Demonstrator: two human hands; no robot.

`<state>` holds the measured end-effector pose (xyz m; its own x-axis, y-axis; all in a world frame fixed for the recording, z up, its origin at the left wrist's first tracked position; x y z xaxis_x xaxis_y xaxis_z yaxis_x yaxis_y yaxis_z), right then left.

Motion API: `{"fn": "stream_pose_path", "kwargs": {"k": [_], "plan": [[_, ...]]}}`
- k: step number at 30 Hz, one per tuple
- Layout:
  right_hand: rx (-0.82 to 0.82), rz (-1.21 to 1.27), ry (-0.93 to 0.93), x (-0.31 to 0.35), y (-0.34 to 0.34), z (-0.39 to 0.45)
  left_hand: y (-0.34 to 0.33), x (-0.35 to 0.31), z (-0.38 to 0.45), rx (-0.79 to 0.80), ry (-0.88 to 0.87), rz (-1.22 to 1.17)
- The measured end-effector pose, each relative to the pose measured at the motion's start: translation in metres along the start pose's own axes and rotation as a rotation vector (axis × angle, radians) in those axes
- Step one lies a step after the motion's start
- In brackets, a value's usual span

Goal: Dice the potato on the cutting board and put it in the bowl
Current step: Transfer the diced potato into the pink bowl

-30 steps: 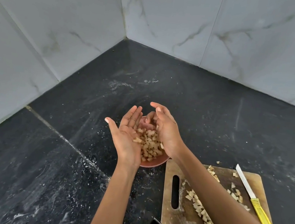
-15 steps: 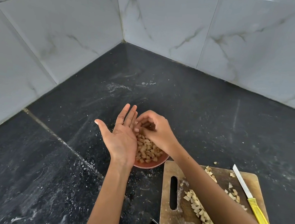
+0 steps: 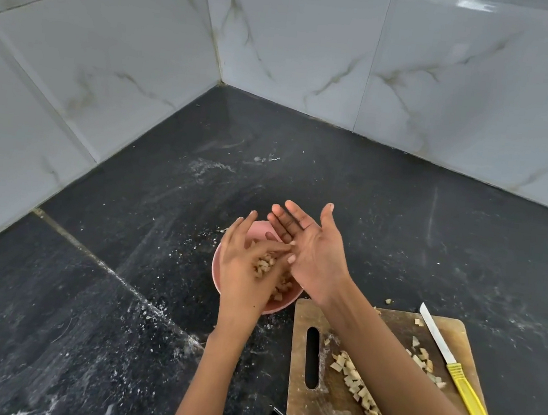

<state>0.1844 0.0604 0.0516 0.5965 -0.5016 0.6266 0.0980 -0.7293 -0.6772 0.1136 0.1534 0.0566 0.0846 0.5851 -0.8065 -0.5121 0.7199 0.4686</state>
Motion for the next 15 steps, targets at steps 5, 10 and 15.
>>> {"fn": "stream_pose_path", "kwargs": {"k": [5,10,15], "plan": [[0.009,-0.055,-0.008,0.000,0.007,-0.007,0.000,-0.007,-0.004,-0.036,-0.065,0.041],[0.035,-0.134,-0.027,-0.001,0.001,-0.005,-0.003,0.001,-0.010,0.055,-0.059,0.267],[0.007,-0.142,0.015,0.005,-0.004,0.005,0.007,0.004,-0.014,0.038,0.014,0.148]]}}
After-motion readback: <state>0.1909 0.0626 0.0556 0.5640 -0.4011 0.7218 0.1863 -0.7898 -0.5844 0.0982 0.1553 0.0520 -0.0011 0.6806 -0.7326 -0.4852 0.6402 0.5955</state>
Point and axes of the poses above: each hand's wrist, its own z-axis towards the middle knuckle, its own y-axis out of the back of the hand, x = y × z, the point moved 4 cm from there along z, towards the middle knuckle, and after that the axes turned 8 degrees about -z, right-handed, at the moved point
